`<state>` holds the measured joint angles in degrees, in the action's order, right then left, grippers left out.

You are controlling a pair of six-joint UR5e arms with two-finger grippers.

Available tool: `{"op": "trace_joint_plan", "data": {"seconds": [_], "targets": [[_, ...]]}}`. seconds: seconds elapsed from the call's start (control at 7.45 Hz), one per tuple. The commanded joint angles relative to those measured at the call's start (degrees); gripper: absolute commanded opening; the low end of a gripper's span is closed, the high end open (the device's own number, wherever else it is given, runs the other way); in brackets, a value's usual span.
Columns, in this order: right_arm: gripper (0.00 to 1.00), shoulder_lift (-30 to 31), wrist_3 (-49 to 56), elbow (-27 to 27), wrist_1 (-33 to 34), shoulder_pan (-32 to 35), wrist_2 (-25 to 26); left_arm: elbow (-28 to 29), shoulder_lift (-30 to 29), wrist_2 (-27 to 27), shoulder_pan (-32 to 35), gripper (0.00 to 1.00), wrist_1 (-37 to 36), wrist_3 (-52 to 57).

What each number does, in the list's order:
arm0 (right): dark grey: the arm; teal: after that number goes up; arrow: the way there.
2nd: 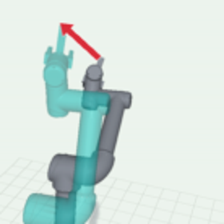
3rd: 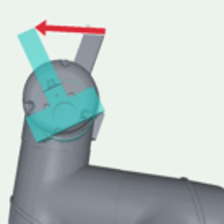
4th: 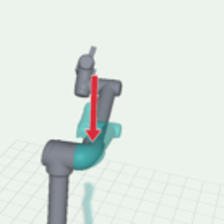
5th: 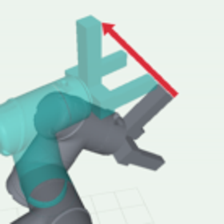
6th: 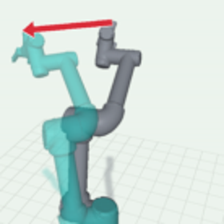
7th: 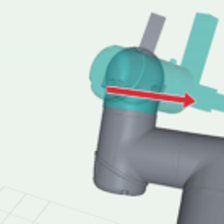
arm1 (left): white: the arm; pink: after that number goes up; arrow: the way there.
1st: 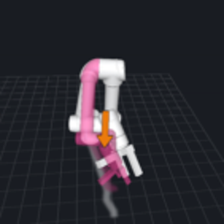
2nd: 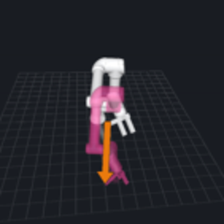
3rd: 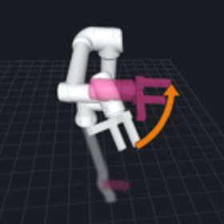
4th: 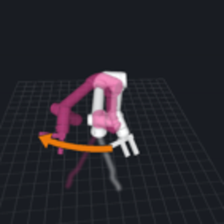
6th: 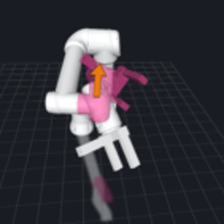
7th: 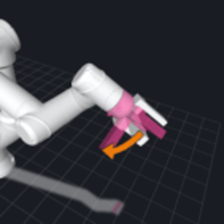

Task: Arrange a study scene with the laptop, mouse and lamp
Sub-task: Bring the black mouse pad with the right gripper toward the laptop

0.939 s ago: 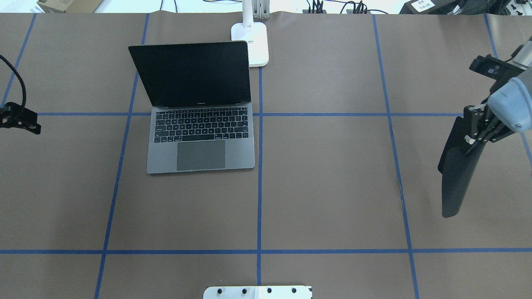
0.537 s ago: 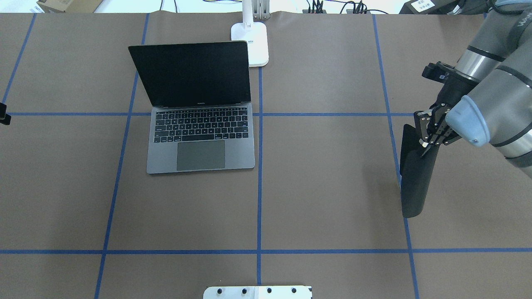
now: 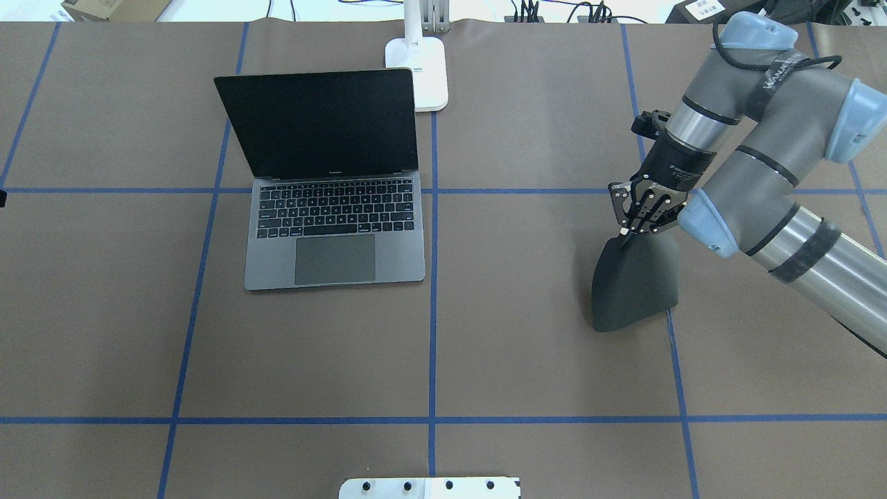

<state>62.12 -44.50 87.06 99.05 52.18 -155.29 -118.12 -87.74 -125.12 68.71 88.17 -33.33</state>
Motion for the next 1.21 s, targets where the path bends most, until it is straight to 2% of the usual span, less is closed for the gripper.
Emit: {"op": "trace_joint_plan", "data": {"seconds": [0.0,0.27,0.4,0.8,1.07], "targets": [[0.00,-6.72,-9.27,-8.72,-12.01,-2.25,1.30,0.87,0.20,0.05,0.02,1.00,0.25,0.02],[0.00,-11.30,-9.38,-11.03,-13.87,-4.09,6.11,1.40,0.20,0.05,0.46,1.00,0.25,0.02],[0.00,-14.54,-9.47,-14.95,-16.06,-4.36,6.49,1.40,0.20,0.05,0.64,1.00,0.25,0.02],[0.00,-20.35,-10.95,-21.56,-16.43,-4.89,7.81,1.84,0.03,-0.04,0.72,1.00,0.25,0.02],[0.00,-21.51,-15.50,-22.90,-16.43,-4.80,7.81,1.93,-0.06,-0.04,0.72,1.00,0.25,0.02]]}}
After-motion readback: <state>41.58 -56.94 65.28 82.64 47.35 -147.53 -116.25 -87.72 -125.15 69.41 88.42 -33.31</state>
